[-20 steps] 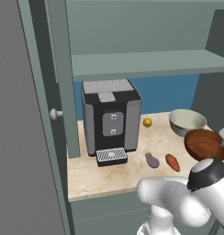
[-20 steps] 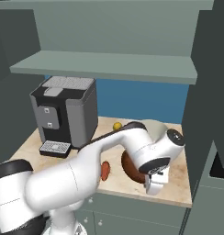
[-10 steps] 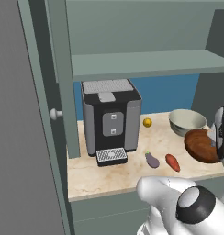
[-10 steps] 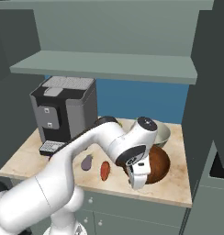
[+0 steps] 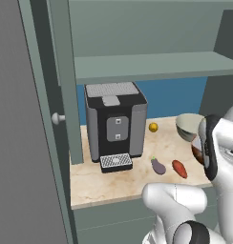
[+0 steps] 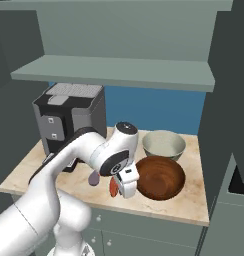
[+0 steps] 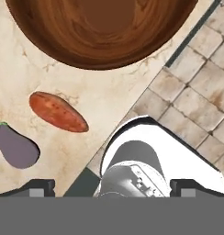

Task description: Pick both bowls and place them on the counter. Then place the eggplant in one bowl and place the sweet potato in the other bowl.

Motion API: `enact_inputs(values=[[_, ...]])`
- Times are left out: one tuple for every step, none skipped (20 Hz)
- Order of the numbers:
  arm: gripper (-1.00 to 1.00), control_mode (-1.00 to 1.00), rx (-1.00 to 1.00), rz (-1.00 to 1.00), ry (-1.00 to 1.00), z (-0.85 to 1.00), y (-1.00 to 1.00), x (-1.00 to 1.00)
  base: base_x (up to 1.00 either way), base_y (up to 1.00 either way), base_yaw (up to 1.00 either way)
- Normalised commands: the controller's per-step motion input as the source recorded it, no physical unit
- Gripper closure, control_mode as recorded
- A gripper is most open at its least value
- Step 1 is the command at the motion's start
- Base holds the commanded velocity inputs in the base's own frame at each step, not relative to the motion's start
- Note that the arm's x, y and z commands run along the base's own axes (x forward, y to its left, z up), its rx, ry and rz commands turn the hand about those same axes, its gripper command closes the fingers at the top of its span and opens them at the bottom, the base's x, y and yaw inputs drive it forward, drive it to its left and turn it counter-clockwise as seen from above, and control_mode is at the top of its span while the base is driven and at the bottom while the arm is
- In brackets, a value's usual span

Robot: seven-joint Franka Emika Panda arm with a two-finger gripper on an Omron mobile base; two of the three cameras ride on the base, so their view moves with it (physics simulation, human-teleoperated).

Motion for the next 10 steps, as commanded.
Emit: enact_inputs(values=[[-1.00, -1.00, 0.00, 0.21, 0.04, 0.00, 0.59, 0.27, 0.00, 0.00, 0.00], [-1.00, -1.00, 0.00, 0.21, 0.04, 0.00, 0.58, 0.25, 0.00, 0.00, 0.00], [-1.00, -1.00, 0.00, 0.22, 0.05, 0.00, 0.56, 0.20, 0.00, 0.00, 0.00], [-1.00, -1.00, 0.00, 0.23, 0.09, 0.00, 0.52, 0.20, 0.00, 0.00, 0.00], [-1.00, -1.00, 0.00, 0.23, 0.12, 0.00, 0.49, 0.20, 0.00, 0.00, 0.00], [-1.00, -1.00, 0.00, 0.24, 0.12, -0.04, 0.41, 0.27, 0.00, 0.00, 0.00], [-1.00, -1.00, 0.00, 0.24, 0.09, -0.06, 0.35, 0.24, 0.00, 0.00, 0.00], [-1.00, -1.00, 0.00, 0.23, 0.13, -0.14, 0.26, 0.27, 0.00, 0.00, 0.00], [-1.00, -1.00, 0.00, 0.23, 0.12, -0.19, 0.21, 0.26, 0.00, 0.00, 0.00], [-1.00, -1.00, 0.00, 0.22, 0.09, -0.30, 0.15, 0.24, 0.00, 0.00, 0.00]])
